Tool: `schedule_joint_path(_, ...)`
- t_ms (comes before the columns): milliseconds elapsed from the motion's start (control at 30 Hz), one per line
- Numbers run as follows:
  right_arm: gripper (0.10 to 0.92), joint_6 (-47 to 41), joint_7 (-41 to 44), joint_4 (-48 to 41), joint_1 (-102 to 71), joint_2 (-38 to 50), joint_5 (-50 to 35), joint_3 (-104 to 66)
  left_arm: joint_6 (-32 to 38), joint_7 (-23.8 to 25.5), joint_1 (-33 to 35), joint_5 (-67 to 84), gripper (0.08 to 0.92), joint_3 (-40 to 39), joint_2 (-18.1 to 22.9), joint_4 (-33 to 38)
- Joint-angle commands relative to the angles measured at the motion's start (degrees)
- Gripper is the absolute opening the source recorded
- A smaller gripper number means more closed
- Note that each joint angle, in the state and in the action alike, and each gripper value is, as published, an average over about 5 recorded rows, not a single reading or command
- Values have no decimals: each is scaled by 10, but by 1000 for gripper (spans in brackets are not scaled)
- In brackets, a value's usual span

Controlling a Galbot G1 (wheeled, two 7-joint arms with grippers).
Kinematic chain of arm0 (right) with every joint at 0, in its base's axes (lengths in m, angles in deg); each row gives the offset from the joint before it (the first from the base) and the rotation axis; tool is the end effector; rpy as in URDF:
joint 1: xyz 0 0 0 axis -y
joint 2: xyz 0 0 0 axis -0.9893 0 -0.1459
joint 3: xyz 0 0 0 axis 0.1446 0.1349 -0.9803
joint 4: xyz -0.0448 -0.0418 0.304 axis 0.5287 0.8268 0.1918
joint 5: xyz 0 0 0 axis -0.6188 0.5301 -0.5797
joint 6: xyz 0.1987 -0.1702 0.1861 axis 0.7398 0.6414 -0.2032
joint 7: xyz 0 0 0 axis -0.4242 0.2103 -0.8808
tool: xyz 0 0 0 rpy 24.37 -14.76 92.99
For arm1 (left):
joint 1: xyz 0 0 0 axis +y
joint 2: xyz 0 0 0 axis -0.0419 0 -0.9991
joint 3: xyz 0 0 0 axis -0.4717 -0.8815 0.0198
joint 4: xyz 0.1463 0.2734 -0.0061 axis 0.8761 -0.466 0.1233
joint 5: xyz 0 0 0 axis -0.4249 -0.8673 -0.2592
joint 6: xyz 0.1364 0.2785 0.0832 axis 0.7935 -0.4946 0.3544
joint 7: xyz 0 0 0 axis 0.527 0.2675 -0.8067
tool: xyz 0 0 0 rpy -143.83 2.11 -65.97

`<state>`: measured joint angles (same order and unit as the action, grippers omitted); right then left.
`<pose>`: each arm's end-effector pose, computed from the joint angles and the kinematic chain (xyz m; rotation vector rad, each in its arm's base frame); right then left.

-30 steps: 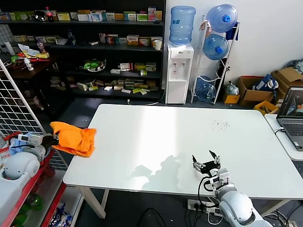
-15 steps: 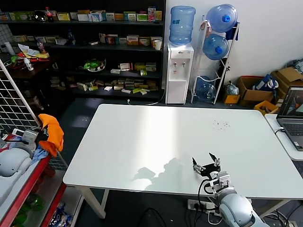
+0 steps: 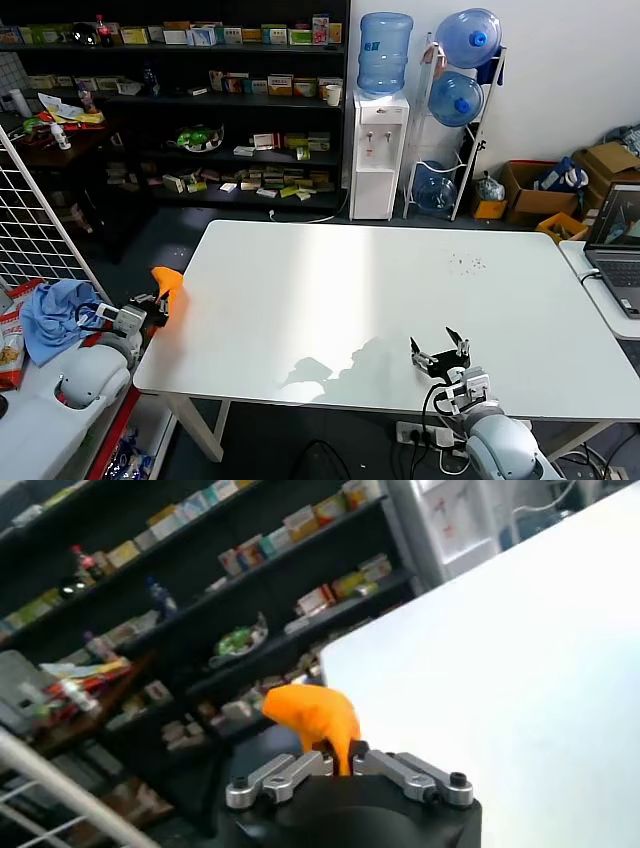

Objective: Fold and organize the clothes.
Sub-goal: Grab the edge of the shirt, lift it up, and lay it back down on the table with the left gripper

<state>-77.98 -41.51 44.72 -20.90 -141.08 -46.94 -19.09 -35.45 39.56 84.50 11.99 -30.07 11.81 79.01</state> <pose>0.2433 -0.0612 -0.3118 0.1995 -2.7202 0.3200 0.3128 0.1418 -0.2510 -0.1203 -2.6380 -0.6831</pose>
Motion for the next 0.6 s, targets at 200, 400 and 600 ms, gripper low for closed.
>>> schedule_joint_path(200, 823, 0, -3, -5, 0, 1, 3, -4, -17, -35, 1, -2, 152, -98, 158, 78)
schedule_joint_path(400, 823, 2, -3, -8, -4, 2, 4, -14, -17, -51, -6, -2, 152, -144, 227, 52)
schedule_joint_path(600, 823, 4, -4, -6, -12, 5, 3, -28, -11, -66, -13, -1, 152, -183, 306, 32)
